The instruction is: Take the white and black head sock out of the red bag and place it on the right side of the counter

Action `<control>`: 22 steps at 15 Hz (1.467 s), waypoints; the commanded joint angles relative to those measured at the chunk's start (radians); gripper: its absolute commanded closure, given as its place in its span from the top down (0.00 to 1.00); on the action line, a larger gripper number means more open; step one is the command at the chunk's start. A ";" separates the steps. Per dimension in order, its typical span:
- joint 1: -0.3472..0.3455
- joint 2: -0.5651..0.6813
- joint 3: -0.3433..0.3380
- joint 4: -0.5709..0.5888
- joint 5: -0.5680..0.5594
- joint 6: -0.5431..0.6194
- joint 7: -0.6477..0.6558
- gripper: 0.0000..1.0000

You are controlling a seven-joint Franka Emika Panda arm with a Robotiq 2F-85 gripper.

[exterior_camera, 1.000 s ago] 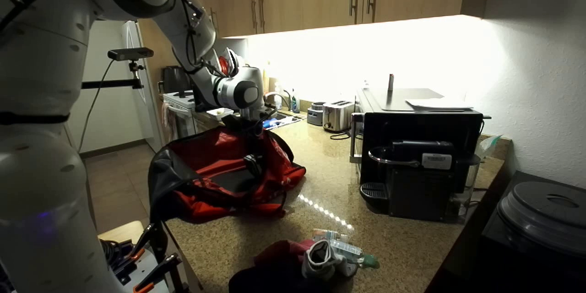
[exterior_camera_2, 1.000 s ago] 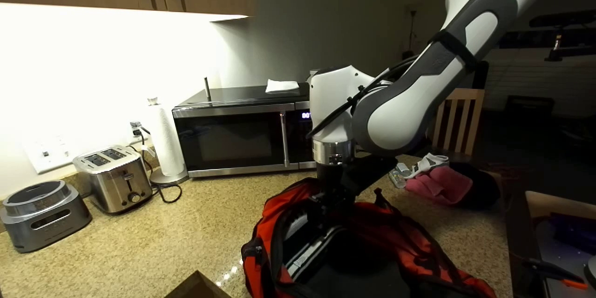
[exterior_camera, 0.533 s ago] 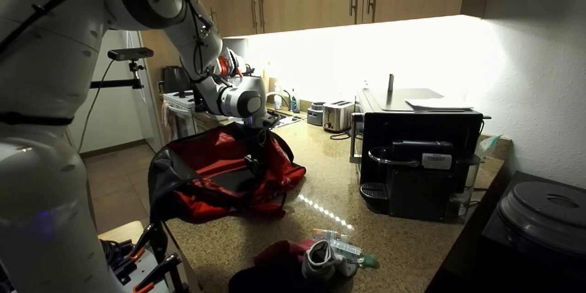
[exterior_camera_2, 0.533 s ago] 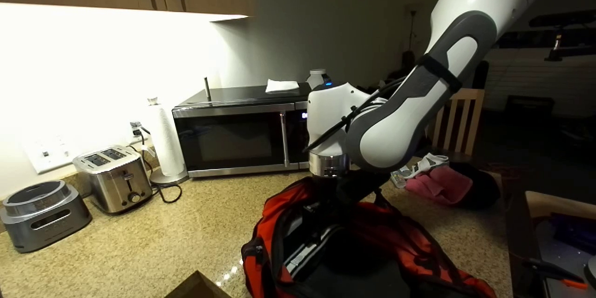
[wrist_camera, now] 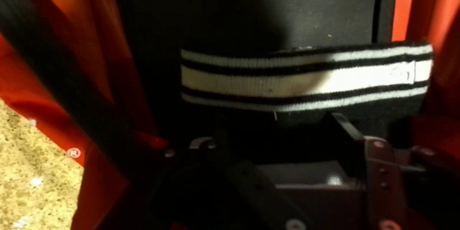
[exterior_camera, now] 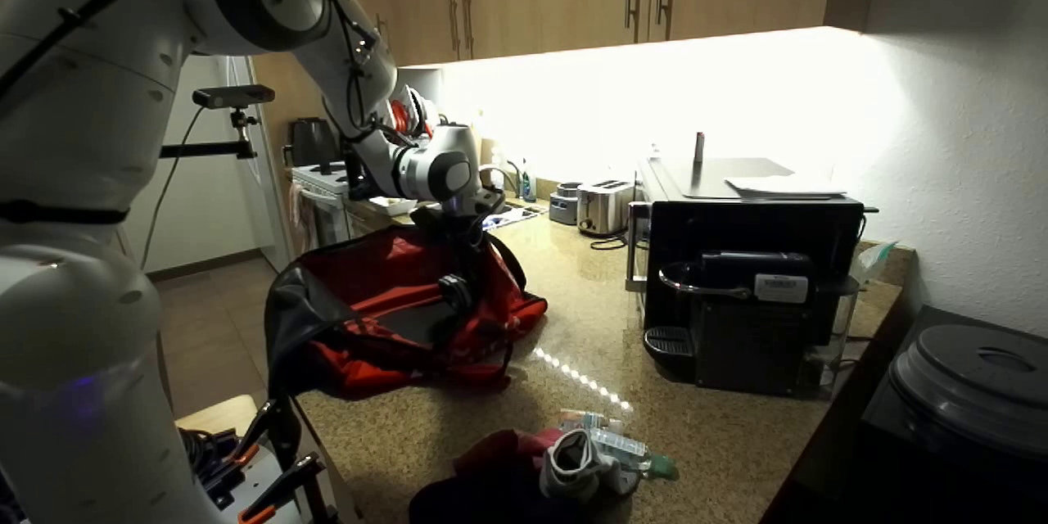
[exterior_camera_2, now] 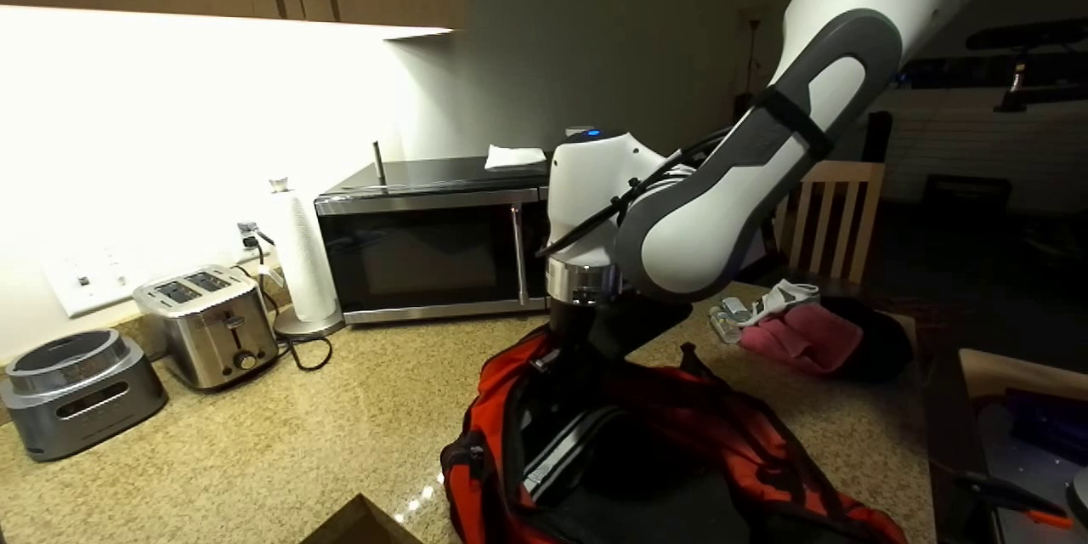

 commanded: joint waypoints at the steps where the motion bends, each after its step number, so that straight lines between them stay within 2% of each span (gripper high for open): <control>1: 0.006 -0.010 -0.007 -0.004 0.000 0.023 0.002 0.41; 2: 0.004 -0.012 -0.004 -0.003 0.003 0.015 -0.007 0.50; 3: 0.003 -0.013 -0.003 -0.002 0.002 0.014 -0.011 0.77; 5: 0.003 -0.013 -0.002 -0.001 0.000 0.004 -0.016 0.77; 9: 0.002 -0.010 -0.003 0.004 -0.008 -0.020 -0.031 0.98; 11: 0.003 0.001 -0.005 0.011 -0.008 -0.046 -0.033 1.00; 15: 0.002 0.038 -0.008 0.013 -0.015 -0.056 -0.044 1.00; 16: 0.004 0.046 -0.012 0.016 -0.020 -0.056 -0.042 0.94; 17: 0.006 0.053 -0.015 0.019 -0.027 -0.052 -0.040 0.74; 22: 0.010 0.060 -0.018 0.029 -0.033 -0.050 -0.032 0.41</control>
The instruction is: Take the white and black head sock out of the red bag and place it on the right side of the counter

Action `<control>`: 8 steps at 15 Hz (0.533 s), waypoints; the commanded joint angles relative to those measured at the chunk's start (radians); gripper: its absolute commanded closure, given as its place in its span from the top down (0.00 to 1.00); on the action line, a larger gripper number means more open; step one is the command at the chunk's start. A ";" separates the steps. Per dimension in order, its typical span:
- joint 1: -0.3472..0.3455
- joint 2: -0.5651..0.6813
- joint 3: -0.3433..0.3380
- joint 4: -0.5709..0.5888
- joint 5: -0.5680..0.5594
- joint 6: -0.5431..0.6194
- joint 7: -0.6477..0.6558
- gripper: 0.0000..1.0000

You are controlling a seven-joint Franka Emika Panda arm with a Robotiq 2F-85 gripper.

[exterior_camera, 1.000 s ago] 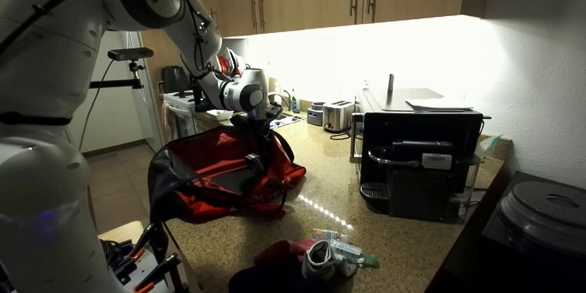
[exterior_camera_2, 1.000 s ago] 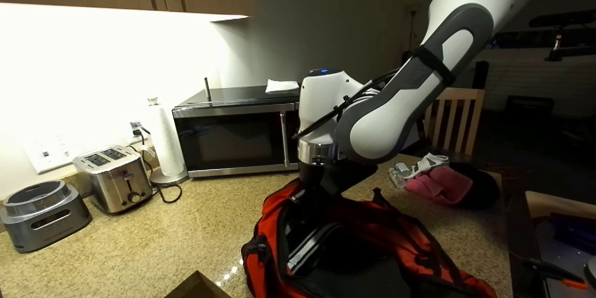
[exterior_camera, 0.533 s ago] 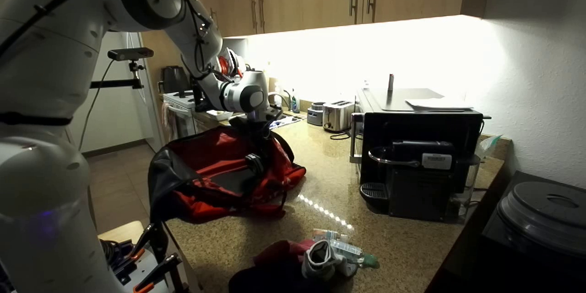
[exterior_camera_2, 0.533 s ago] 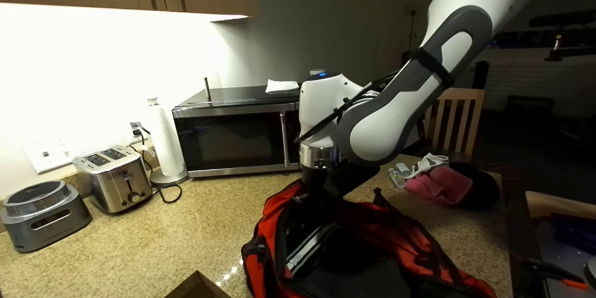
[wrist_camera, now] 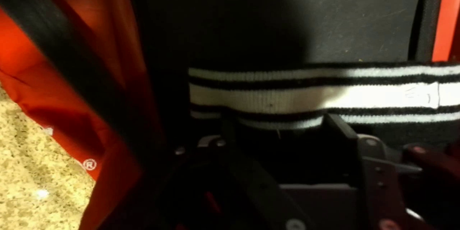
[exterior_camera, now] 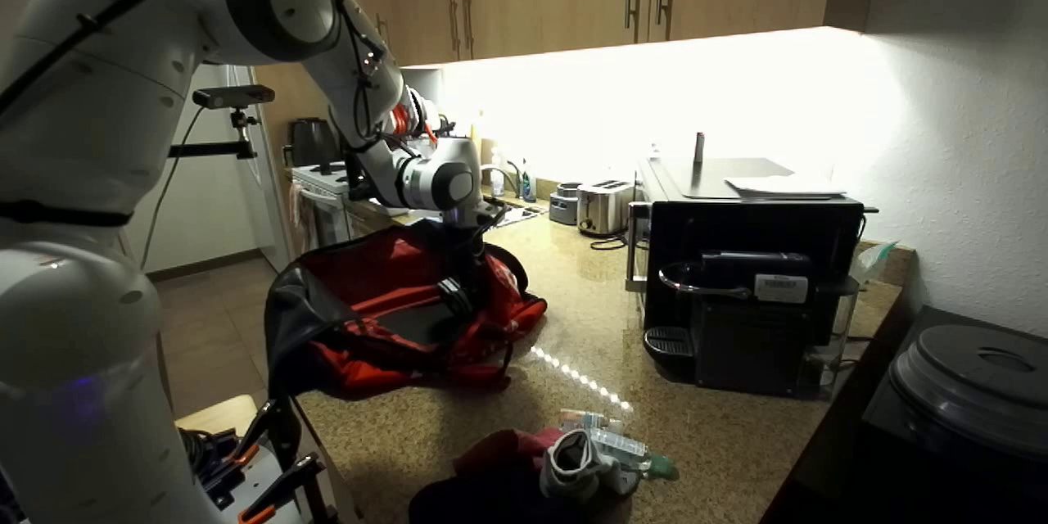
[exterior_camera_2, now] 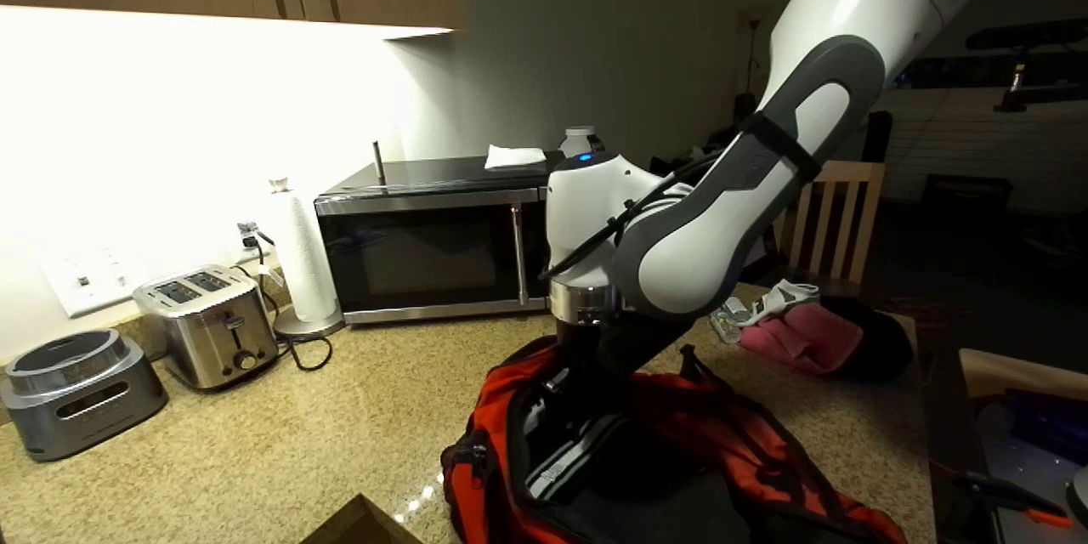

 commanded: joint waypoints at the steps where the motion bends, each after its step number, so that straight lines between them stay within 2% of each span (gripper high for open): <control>1: 0.010 0.015 -0.013 0.016 -0.012 -0.010 -0.014 0.34; 5: 0.010 0.012 -0.012 0.018 -0.009 -0.016 -0.011 0.08; 8: 0.014 -0.008 -0.013 0.005 -0.006 -0.039 0.002 0.05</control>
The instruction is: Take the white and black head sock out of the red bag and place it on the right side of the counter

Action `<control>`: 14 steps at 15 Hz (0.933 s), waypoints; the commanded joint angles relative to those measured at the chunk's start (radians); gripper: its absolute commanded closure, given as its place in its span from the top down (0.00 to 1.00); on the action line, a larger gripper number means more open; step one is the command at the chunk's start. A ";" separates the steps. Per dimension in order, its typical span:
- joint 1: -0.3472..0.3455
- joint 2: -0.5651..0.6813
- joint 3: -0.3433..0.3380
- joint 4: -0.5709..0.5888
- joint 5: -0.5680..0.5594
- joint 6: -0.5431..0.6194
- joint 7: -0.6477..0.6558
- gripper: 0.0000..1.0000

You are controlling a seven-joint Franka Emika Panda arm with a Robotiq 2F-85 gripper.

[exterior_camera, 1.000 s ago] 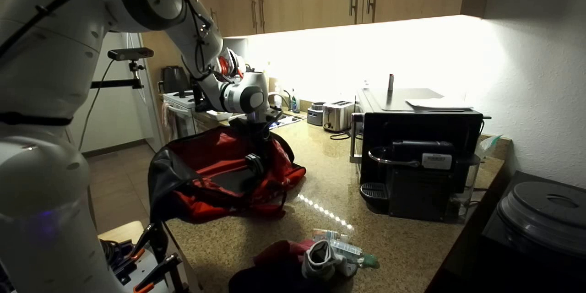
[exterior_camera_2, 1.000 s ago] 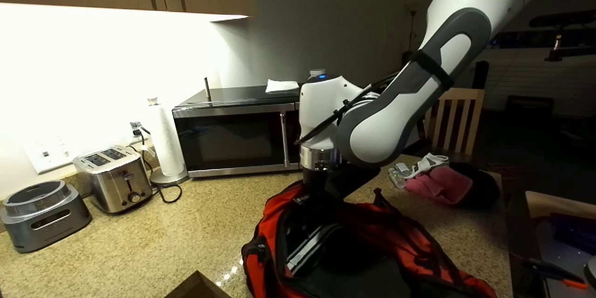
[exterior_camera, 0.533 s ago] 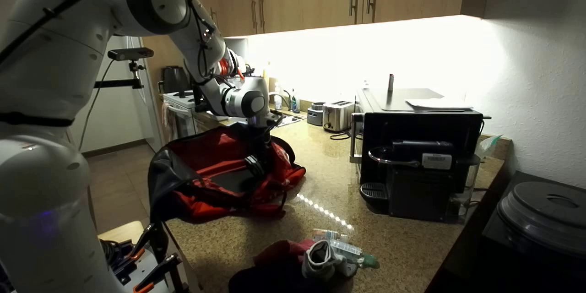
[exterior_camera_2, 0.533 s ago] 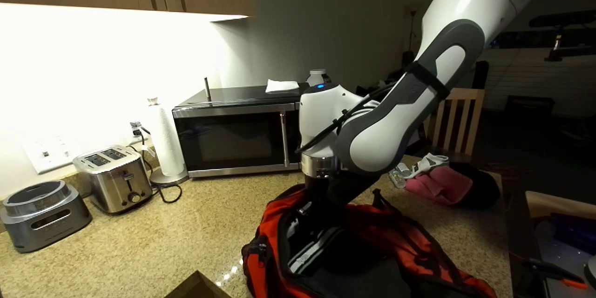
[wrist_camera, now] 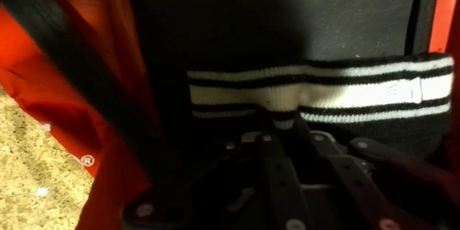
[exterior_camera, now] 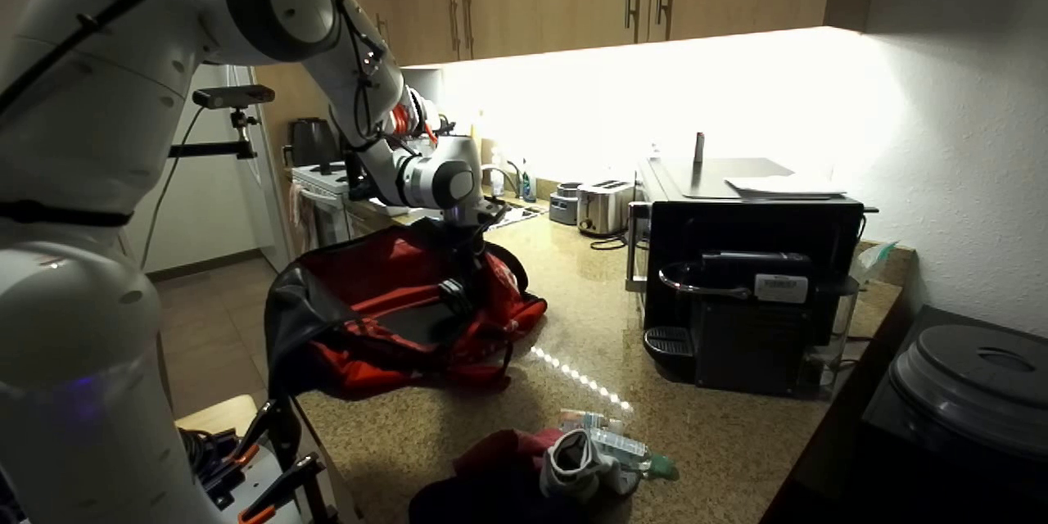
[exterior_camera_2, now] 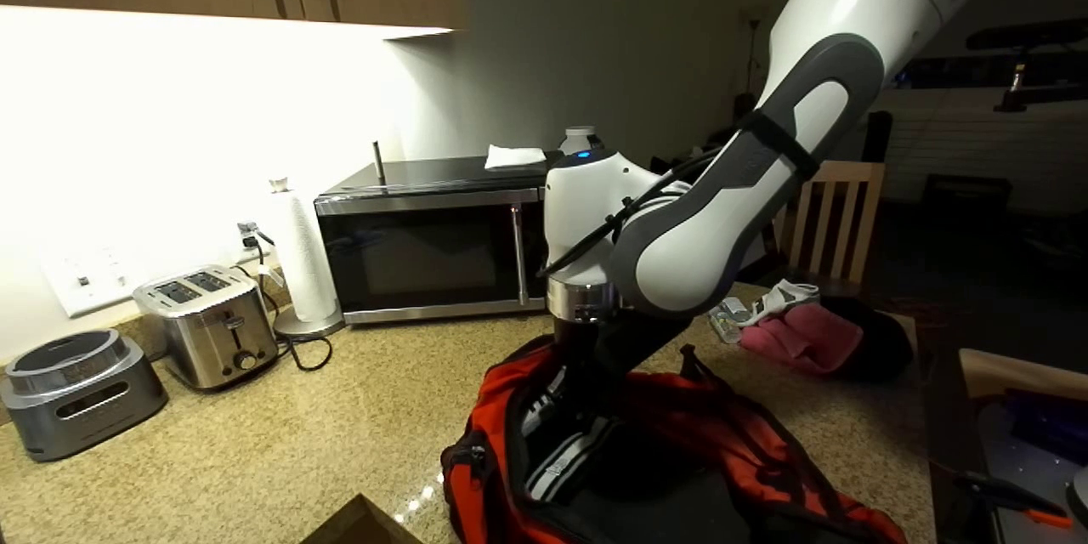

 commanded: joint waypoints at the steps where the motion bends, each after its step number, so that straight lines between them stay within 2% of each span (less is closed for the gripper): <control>1: 0.015 -0.022 -0.011 -0.014 -0.005 -0.045 0.007 0.04; 2: 0.019 -0.045 -0.010 -0.028 -0.003 -0.066 0.017 0.07; 6: 0.043 -0.151 -0.003 -0.076 -0.021 -0.188 0.060 0.06; 14: 0.048 -0.372 0.085 -0.098 -0.048 -0.439 0.124 0.06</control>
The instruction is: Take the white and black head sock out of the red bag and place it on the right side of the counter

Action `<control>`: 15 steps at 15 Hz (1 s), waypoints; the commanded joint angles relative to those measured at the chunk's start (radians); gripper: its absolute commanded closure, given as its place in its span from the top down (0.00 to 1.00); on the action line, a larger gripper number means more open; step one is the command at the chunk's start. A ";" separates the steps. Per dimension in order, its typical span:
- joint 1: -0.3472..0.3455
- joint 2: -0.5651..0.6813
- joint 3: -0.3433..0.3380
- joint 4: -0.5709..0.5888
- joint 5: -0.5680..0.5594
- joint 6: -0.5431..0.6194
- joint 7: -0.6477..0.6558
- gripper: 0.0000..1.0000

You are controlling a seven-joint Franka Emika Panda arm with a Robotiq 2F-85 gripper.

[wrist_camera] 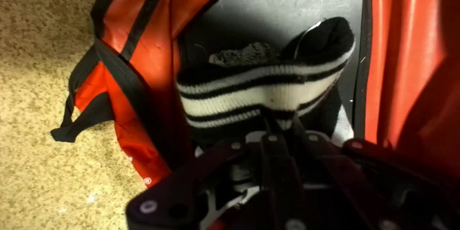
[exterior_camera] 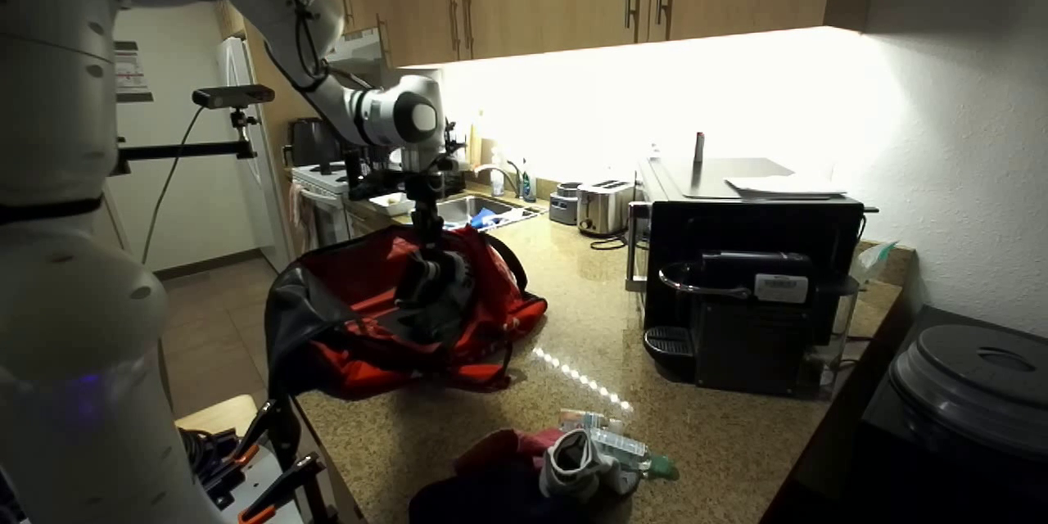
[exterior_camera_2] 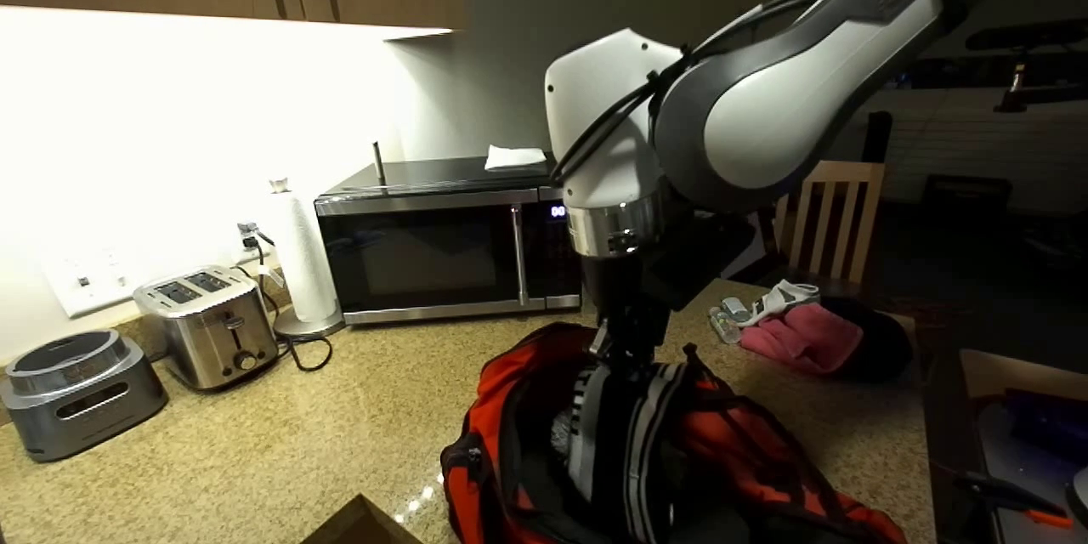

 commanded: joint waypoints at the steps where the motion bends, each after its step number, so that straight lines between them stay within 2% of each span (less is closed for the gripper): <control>1: -0.010 -0.117 0.044 -0.038 -0.040 -0.079 0.054 0.06; 8: -0.034 -0.211 0.099 -0.010 -0.069 -0.163 0.081 0.06; 15: -0.104 -0.281 0.088 -0.014 -0.064 -0.220 0.098 0.06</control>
